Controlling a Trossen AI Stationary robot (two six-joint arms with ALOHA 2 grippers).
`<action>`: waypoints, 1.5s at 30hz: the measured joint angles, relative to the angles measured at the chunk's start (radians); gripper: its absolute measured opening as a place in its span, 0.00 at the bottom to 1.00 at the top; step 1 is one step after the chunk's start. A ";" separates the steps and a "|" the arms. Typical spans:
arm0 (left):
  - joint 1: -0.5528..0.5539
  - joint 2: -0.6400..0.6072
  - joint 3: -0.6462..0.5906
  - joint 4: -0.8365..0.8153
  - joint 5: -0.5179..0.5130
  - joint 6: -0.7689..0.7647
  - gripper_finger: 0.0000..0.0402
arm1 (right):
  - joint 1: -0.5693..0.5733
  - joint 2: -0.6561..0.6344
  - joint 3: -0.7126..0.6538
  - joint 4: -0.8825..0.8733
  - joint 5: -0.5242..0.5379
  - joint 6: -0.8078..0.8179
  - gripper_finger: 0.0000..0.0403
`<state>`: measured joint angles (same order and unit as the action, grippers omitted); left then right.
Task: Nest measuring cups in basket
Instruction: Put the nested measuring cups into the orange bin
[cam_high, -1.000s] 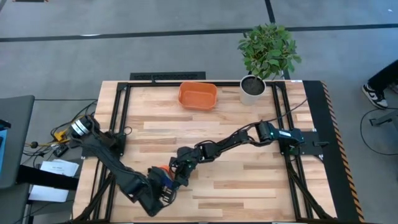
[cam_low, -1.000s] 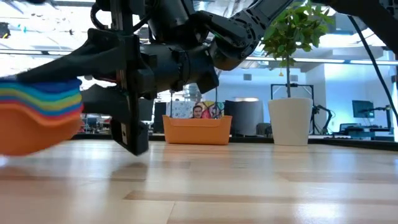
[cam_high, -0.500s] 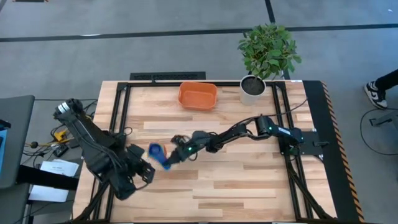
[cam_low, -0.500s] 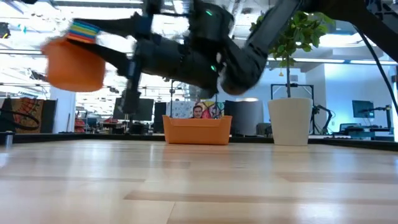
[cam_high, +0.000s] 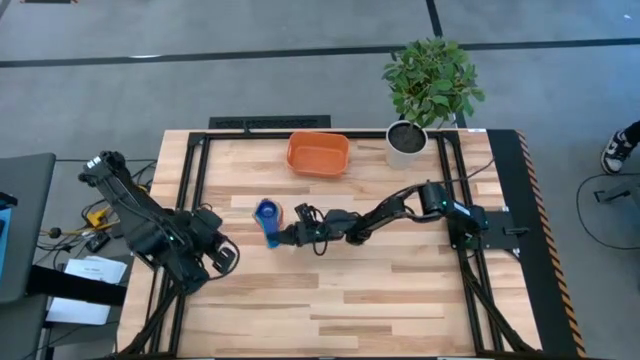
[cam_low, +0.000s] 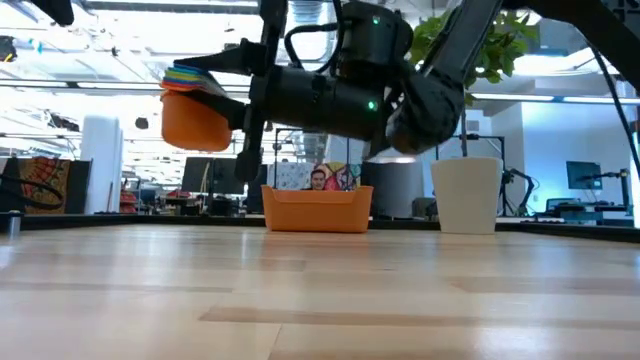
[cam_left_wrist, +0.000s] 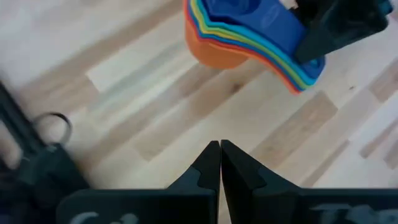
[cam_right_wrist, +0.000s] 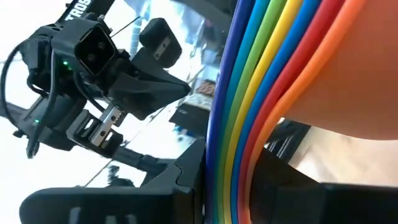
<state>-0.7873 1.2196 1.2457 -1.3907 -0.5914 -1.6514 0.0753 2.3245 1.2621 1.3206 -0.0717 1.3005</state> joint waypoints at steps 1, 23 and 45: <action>0.002 -0.012 0.000 -0.014 -0.002 0.015 0.00 | -0.003 -0.013 -0.004 -0.019 0.011 -0.016 0.25; 0.033 -0.090 -0.080 -0.059 -0.160 0.032 0.00 | -0.171 -0.420 -0.506 -0.118 0.189 -0.151 0.24; 0.303 -0.063 -0.137 0.171 -0.110 0.151 0.00 | -0.267 -0.438 -0.538 -0.206 0.018 -0.233 0.24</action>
<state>-0.4840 1.1570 1.1084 -1.2194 -0.7018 -1.5001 -0.1917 1.8862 0.7246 1.1142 -0.0536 1.0676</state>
